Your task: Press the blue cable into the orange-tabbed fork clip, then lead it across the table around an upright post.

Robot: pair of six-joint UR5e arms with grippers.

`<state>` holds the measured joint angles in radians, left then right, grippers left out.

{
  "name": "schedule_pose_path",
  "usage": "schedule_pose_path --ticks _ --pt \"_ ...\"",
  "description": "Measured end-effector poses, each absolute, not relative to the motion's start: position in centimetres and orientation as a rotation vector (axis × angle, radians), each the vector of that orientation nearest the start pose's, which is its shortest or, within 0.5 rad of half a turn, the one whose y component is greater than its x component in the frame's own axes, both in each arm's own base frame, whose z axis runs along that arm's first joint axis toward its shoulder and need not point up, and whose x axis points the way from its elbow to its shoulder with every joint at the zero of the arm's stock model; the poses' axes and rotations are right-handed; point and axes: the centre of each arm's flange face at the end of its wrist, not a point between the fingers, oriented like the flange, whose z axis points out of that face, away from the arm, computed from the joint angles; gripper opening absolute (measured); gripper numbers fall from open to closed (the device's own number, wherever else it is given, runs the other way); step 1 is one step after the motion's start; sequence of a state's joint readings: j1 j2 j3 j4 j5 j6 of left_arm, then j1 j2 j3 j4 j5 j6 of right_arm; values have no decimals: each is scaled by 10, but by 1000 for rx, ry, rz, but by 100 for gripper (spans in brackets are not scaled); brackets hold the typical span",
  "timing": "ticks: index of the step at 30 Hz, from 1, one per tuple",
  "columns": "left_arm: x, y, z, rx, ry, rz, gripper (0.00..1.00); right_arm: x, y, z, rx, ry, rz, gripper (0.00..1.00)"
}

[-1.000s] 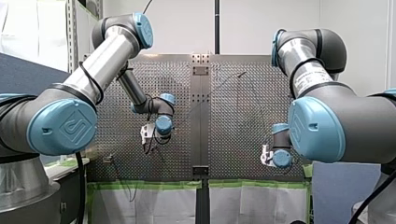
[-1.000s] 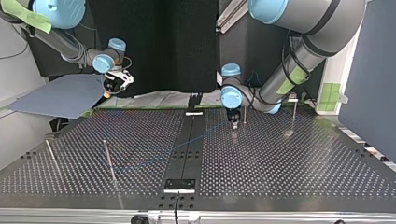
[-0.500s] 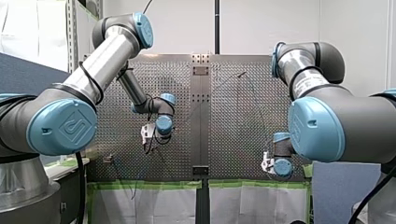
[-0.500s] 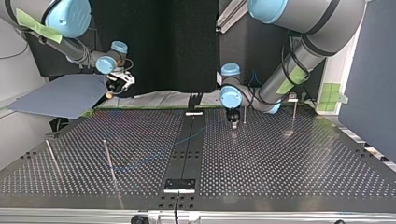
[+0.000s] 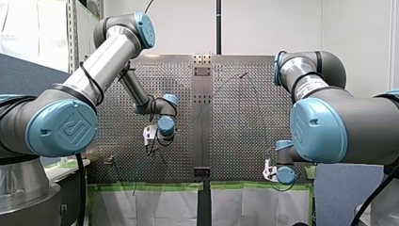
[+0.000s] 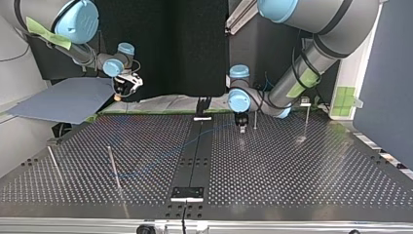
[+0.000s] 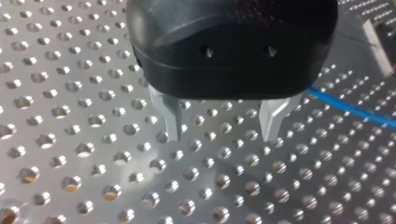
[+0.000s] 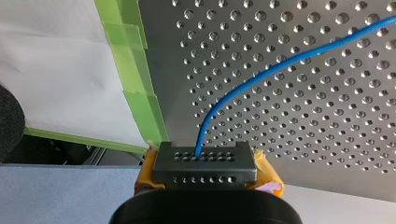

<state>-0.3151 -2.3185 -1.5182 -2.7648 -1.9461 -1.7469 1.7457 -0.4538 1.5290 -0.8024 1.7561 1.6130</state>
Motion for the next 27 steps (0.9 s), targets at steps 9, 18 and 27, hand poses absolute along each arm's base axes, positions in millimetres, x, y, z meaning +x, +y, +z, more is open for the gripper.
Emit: schedule_pose_path --ticks 9,18,27 --pt "577 -306 97 -126 1889 -59 89 224 -606 -119 1397 -1405 1054 0" --pt "575 -314 98 -139 1902 -169 99 224 -606 -120 1400 -1407 1051 0" --pt "575 -317 115 -152 1883 -199 99 224 -605 -120 1401 -1409 1052 0"
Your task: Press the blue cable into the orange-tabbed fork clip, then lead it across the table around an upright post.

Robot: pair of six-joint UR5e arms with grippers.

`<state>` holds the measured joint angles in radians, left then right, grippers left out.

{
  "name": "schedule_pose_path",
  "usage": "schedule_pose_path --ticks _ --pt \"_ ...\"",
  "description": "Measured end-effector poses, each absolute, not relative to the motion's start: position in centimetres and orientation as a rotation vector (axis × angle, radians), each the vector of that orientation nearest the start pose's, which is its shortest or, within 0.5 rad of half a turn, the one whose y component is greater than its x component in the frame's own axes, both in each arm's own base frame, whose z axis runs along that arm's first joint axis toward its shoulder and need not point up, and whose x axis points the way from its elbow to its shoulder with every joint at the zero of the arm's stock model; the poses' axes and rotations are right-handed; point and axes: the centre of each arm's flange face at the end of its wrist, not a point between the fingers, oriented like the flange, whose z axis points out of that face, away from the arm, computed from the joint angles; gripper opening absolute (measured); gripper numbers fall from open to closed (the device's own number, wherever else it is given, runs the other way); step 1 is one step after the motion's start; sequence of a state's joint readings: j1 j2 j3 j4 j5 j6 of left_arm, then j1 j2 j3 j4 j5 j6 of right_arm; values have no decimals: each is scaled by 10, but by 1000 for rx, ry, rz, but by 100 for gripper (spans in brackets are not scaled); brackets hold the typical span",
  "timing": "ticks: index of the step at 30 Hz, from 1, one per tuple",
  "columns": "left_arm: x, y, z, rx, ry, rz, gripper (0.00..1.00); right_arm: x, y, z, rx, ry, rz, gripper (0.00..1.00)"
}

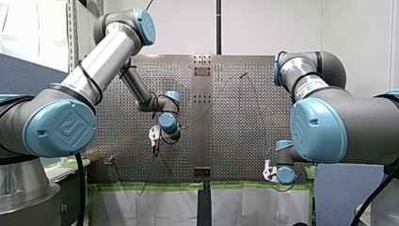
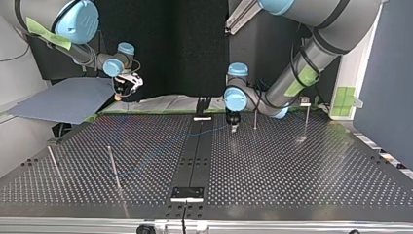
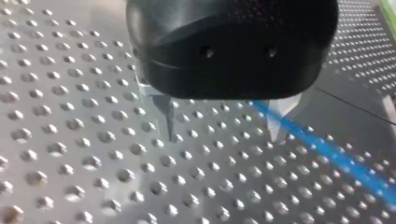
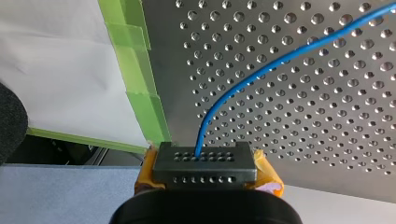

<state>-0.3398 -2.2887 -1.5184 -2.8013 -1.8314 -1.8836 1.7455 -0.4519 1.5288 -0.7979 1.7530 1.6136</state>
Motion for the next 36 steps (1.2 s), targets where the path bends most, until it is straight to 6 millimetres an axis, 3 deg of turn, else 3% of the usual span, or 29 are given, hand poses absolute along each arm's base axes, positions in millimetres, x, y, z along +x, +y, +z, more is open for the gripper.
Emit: schedule_pose_path --ticks 13,21,36 --pt "550 -348 163 -73 1891 -282 99 224 -605 -120 1400 -1410 1052 0" --pt "531 -363 165 -13 1957 -317 99 224 -605 -120 1402 -1412 1051 0" --pt "517 -368 164 15 2020 -298 99 223 -605 -121 1406 -1415 1048 0"
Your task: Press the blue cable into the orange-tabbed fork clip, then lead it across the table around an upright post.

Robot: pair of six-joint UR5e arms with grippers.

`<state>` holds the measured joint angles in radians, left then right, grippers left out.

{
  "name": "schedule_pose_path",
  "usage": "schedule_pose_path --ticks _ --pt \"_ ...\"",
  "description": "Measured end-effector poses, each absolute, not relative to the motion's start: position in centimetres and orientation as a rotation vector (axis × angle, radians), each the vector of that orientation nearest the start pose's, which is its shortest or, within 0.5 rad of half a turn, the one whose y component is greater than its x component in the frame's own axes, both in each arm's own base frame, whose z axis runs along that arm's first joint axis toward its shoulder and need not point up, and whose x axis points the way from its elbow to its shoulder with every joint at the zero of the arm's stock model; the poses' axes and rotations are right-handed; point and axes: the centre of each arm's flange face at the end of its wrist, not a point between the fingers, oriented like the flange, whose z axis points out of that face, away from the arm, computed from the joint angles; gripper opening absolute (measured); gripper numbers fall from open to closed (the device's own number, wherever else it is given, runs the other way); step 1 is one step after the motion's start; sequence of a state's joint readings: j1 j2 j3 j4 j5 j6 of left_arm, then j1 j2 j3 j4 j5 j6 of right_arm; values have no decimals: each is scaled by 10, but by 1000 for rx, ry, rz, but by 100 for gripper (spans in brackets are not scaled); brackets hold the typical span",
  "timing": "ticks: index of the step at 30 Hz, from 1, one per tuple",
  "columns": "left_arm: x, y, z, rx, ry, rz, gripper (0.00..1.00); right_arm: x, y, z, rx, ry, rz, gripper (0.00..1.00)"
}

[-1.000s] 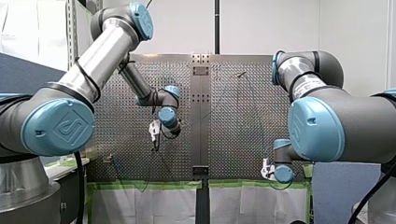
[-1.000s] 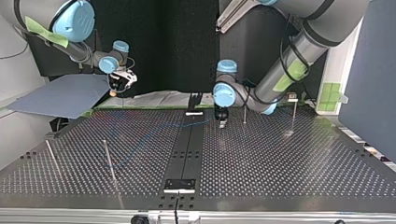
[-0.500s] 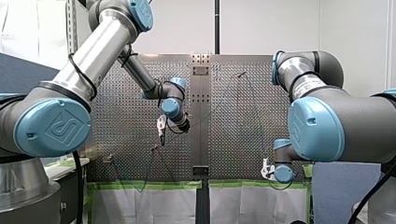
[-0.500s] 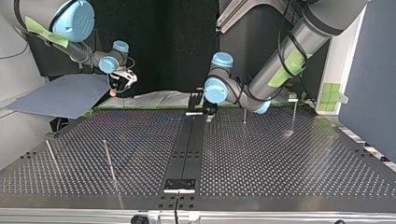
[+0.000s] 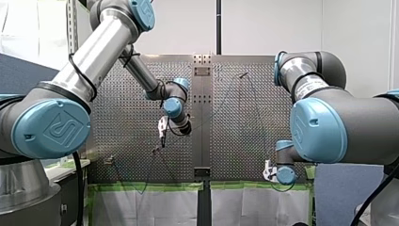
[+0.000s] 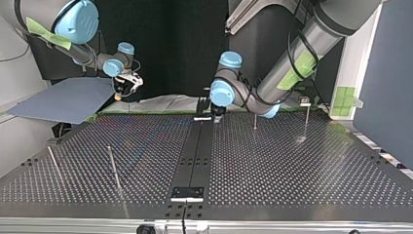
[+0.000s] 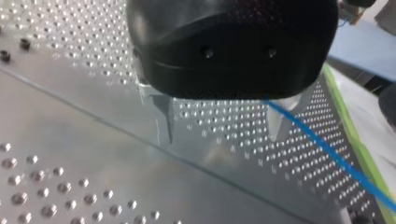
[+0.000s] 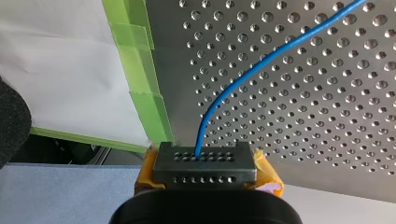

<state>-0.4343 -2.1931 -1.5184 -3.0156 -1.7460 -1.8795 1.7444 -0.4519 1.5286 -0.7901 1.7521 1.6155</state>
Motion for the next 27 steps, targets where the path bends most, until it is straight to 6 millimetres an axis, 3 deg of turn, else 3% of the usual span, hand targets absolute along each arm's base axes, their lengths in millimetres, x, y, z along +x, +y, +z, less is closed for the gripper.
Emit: schedule_pose_path --ticks 5,14,27 --pt "512 -374 178 39 2013 -350 99 223 -605 -121 1406 -1415 1048 0" --pt "504 -382 221 28 1971 -486 99 223 -605 -121 1405 -1416 1047 0" --pt "498 -402 303 15 1773 -742 99 223 -604 -121 1407 -1418 1046 0"
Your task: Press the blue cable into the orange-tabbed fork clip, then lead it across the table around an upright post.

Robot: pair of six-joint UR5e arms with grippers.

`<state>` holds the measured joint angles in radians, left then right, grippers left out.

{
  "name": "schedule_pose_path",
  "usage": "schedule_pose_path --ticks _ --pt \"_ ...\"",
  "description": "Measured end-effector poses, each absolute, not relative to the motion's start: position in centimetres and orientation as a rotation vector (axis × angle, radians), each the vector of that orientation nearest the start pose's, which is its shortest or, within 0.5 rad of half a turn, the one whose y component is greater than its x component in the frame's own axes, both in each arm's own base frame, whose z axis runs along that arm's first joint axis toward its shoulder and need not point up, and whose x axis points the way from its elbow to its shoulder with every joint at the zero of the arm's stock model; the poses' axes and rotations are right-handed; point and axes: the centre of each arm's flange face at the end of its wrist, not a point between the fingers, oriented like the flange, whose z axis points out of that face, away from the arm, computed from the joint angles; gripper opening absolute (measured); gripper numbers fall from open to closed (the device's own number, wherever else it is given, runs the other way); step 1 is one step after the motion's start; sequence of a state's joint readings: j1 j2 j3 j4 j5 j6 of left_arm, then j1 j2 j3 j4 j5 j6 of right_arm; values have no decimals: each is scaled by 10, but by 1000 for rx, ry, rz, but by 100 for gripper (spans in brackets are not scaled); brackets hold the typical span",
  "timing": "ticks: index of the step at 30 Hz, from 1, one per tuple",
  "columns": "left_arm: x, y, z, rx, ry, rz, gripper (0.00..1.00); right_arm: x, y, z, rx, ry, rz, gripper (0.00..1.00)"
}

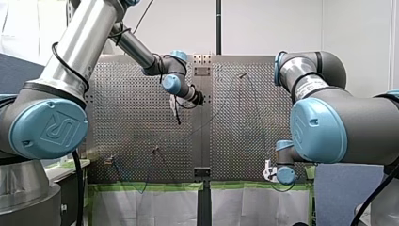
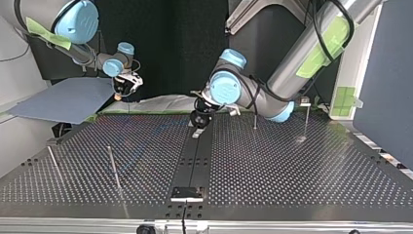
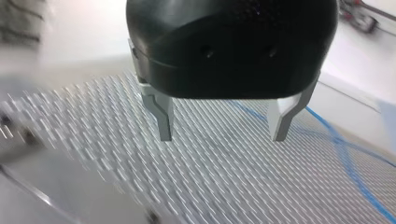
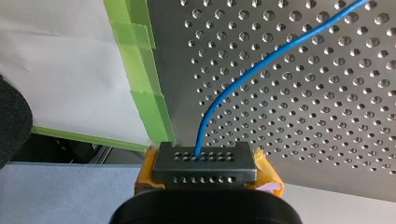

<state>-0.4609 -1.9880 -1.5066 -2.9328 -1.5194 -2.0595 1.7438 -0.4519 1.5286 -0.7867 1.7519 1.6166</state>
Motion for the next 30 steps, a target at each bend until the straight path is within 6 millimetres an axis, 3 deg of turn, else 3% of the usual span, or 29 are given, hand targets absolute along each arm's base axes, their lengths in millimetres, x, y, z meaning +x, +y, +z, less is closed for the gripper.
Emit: schedule_pose_path --ticks 8,13,21,25,30 --pt "489 -419 366 32 1623 -894 99 223 -605 -121 1406 -1419 1046 0" --pt "469 -437 415 41 1548 -987 99 223 -605 -120 1406 -1419 1046 0" --pt "443 -445 483 24 1459 -1083 99 223 -606 -120 1404 -1418 1048 0" --pt "437 -453 496 34 1454 -1094 99 223 -606 -120 1407 -1419 1047 0" --pt "430 -476 491 63 1486 -1069 99 223 -605 -120 1412 -1422 1043 0"
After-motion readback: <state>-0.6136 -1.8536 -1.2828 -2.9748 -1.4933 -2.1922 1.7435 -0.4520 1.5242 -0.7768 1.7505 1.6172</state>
